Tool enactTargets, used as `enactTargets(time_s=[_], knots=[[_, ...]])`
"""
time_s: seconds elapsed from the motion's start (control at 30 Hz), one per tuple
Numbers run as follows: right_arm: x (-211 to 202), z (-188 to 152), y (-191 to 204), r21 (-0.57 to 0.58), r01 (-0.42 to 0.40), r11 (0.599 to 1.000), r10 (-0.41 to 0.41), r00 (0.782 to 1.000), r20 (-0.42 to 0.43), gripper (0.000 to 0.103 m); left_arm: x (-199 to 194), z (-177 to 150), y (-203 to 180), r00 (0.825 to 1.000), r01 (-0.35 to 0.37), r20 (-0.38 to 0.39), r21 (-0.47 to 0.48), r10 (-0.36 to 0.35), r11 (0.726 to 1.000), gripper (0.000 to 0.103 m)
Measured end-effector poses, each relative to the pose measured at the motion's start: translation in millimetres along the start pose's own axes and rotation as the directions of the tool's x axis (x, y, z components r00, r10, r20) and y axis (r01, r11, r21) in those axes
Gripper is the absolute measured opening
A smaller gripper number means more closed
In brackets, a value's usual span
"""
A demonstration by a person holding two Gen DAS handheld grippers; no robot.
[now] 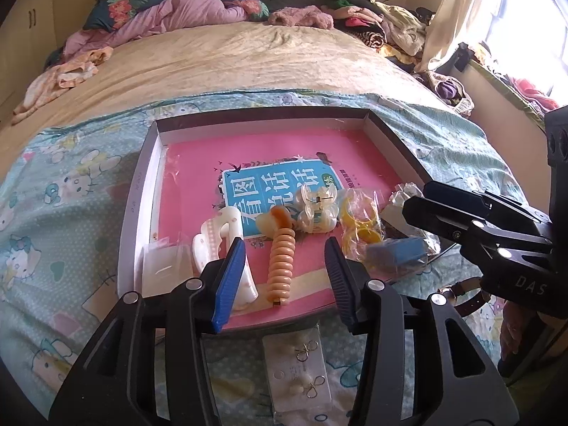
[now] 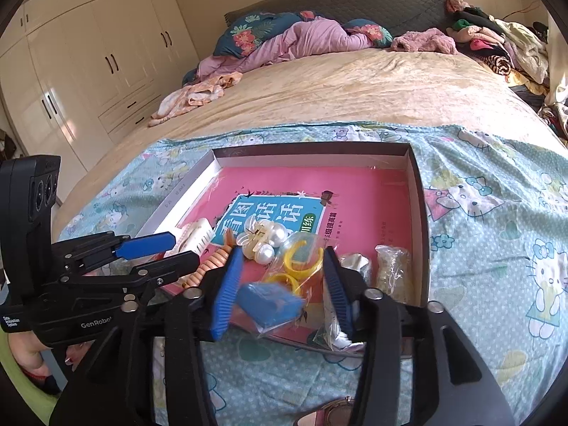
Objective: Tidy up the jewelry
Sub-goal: 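Withdraw both open tools from the box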
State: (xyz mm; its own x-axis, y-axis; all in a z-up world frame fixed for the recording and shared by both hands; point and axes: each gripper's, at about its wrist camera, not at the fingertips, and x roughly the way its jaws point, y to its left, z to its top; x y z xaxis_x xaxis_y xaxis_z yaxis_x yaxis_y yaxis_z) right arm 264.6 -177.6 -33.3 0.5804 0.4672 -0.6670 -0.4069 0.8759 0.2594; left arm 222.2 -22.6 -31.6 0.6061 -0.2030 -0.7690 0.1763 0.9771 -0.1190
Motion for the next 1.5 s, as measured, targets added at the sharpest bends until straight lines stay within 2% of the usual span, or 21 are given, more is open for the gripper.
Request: enactTargets(time_s=[0.07,0.13,0.2,0.23,0.3,0.37,0.43,0.57,0.63,1.03,1.5], knots=[[-7.7,0.3,-0.2,0.003,0.005,1.000,-0.005,1.000,0.019,0.062,-2.2,0.6,0.4,1.000,-0.002,0.004,-0.002,0.002,1.000,0.042],[-16.4,0.5,0.1,0.004,0.015,1.000,-0.015,0.999,0.042,0.072,-6.7,0.8,0.5,1.000,-0.001,0.011,-0.008,0.001,1.000,0.053],[-28.7,-0.1,-1.0,0.008,0.021,1.000,-0.022,0.997,0.077,0.081,-12.9,1.0,0.2,1.000,0.001,0.022,-0.011,-0.001,1.000,0.057],[-34.6,-0.7,-1.7,0.009,0.024,1.000,-0.025,0.996,0.090,0.082,-15.9,0.4,0.1,1.000,-0.001,0.028,-0.013,0.001,1.000,0.065],[-45.8,-3.0,-3.5,0.013,0.032,0.999,-0.034,0.993,0.112,0.085,-22.2,-0.5,0.1,0.999,-0.004,0.041,-0.016,0.005,1.000,0.073],[-55.7,-6.7,-6.0,0.019,0.033,0.999,-0.035,0.991,0.126,0.085,-28.0,-1.6,-0.6,0.999,-0.005,0.051,-0.015,0.006,1.000,0.075],[-64.1,-10.0,-7.7,0.023,0.039,0.999,-0.042,0.990,0.134,0.085,-35.4,-3.3,-0.9,0.998,-0.008,0.062,-0.017,0.009,1.000,0.082],[-80.6,-17.0,-9.7,0.023,0.052,0.998,-0.055,0.987,0.152,0.086,-53.5,-7.9,-2.8,0.995,0.004,0.097,-0.023,-0.002,1.000,0.085],[-87.8,-20.6,-9.9,0.019,0.061,0.998,-0.064,0.986,0.157,0.091,-61.5,-11.6,-3.3,0.994,0.001,0.111,-0.026,0.002,1.000,0.093],[-104.3,-52.1,-9.5,0.002,0.085,0.996,-0.085,0.989,0.123,0.091,-68.8,-36.3,-7.6,0.995,-0.027,0.094,-0.032,0.030,0.999,0.093],[-76.5,-92.1,-16.6,0.026,0.084,0.996,-0.084,0.996,0.014,0.091,-47.6,-66.9,-8.1,0.998,-0.061,0.018,-0.047,0.062,0.997,0.093]])
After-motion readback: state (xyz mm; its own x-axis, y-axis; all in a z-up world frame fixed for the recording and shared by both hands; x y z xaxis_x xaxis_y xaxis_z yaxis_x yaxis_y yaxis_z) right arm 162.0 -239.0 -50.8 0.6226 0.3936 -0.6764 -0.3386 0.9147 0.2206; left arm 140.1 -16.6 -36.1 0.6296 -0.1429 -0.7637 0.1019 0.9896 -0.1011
